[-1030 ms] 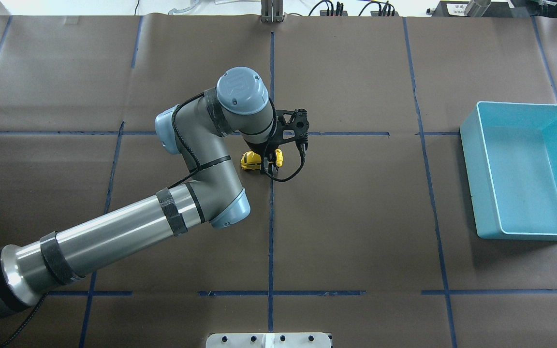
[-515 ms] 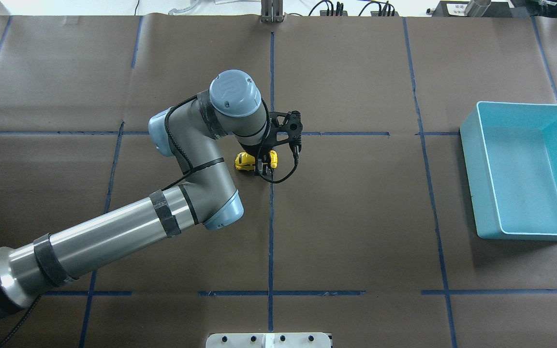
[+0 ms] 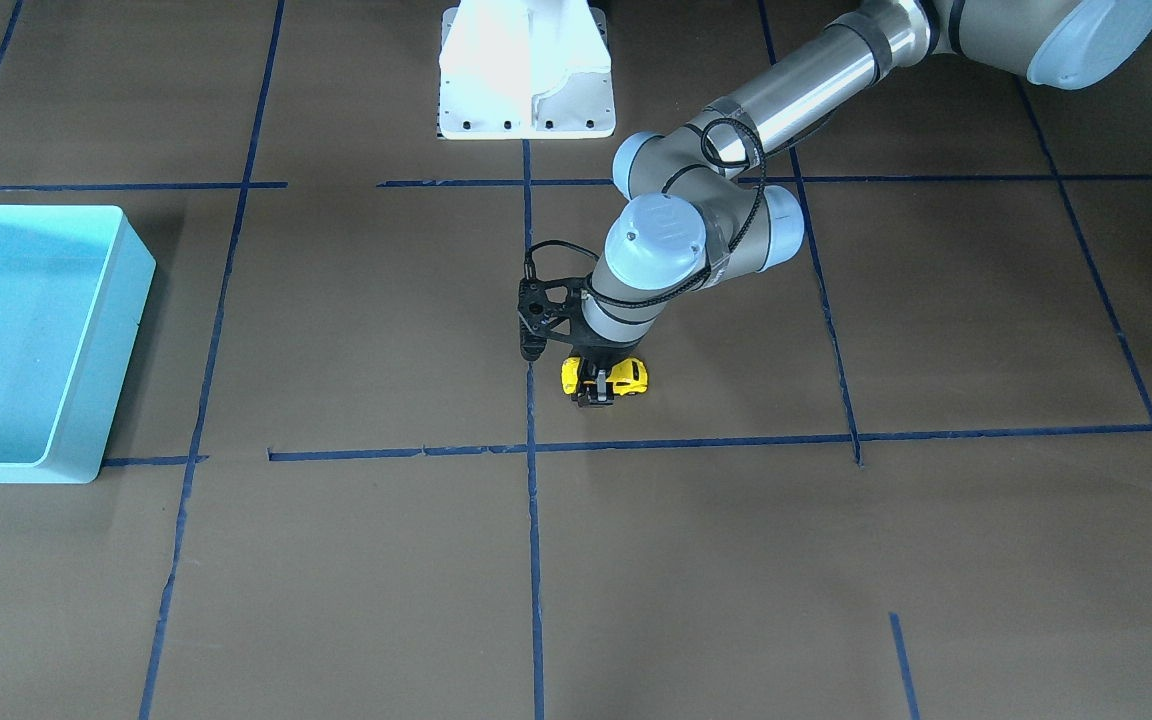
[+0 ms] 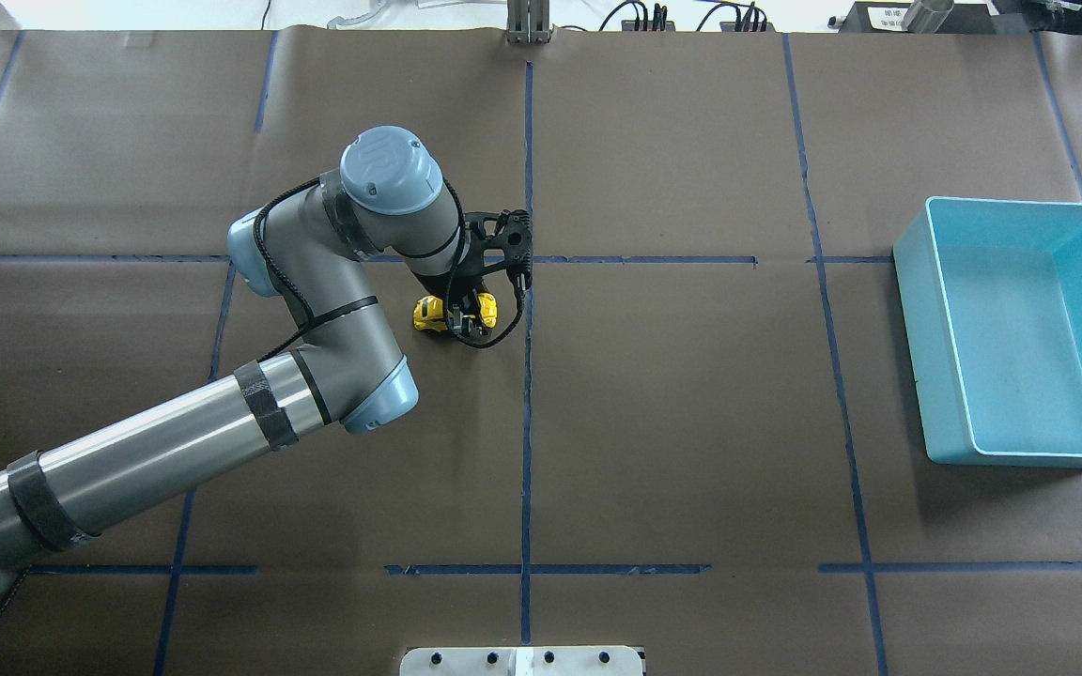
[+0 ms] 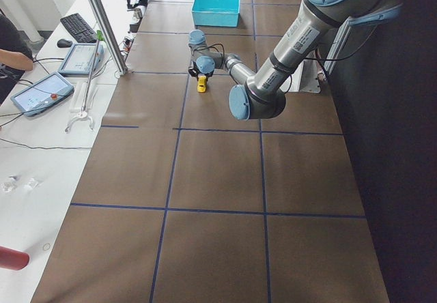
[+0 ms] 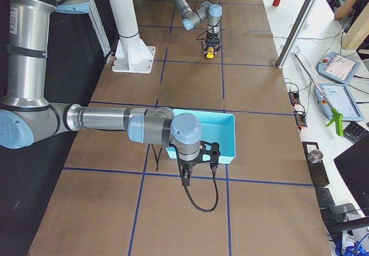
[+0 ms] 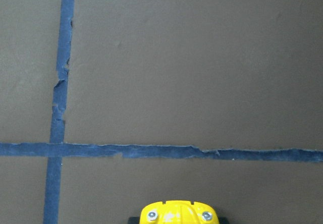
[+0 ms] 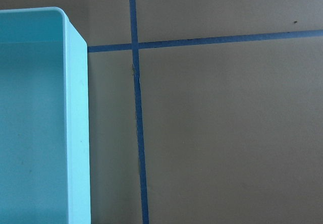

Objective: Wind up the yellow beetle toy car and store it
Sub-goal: 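Drag the car backward along the table with the left gripper to wind it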

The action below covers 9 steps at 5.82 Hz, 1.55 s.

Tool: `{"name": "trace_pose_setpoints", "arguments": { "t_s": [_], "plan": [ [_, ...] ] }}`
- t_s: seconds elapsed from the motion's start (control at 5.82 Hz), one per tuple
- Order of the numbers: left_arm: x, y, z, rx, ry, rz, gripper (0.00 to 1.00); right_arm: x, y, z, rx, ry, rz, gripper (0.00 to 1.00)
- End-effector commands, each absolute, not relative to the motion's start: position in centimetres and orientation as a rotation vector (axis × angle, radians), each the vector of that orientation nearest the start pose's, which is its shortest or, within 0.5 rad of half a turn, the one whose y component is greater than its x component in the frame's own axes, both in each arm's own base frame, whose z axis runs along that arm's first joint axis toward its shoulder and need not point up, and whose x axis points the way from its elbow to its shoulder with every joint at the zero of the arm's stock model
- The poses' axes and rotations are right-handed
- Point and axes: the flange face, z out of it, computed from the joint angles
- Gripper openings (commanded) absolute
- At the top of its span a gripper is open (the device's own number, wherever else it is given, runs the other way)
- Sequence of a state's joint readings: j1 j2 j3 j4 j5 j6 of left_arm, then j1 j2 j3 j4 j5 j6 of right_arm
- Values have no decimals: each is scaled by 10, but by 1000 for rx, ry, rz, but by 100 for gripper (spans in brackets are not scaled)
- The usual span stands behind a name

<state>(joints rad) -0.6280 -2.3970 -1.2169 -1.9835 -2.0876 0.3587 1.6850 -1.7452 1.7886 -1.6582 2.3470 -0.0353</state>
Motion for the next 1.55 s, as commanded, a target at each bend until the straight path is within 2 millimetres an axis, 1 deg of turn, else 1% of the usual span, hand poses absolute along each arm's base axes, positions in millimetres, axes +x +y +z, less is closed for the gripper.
{"name": "trace_pose_setpoints", "arguments": {
  "t_s": [0.0, 0.17, 0.34, 0.86, 1.03, 1.2, 1.37],
  "plan": [
    [583, -534, 267, 739, 809, 1414, 0, 111, -404, 640, 16, -777, 93, 100],
    [573, -539, 272, 730, 828, 1410, 0, 111, -404, 639, 18, -777, 92, 100],
    [567, -539, 279, 727, 836, 1410, 0, 111, -404, 640, 16, -777, 93, 100],
    [557, -533, 297, 742, 838, 1411, 0, 111, -404, 639, 18, -777, 92, 100],
    [556, -532, 297, 750, 835, 1423, 11, 111, -404, 640, 16, -777, 93, 100],
    [556, -531, 296, 757, 833, 1430, 99, 111, -404, 639, 18, -777, 92, 100],
    [556, -531, 294, 761, 831, 1431, 100, 111, -404, 639, 18, -777, 92, 100]
  ]
}}
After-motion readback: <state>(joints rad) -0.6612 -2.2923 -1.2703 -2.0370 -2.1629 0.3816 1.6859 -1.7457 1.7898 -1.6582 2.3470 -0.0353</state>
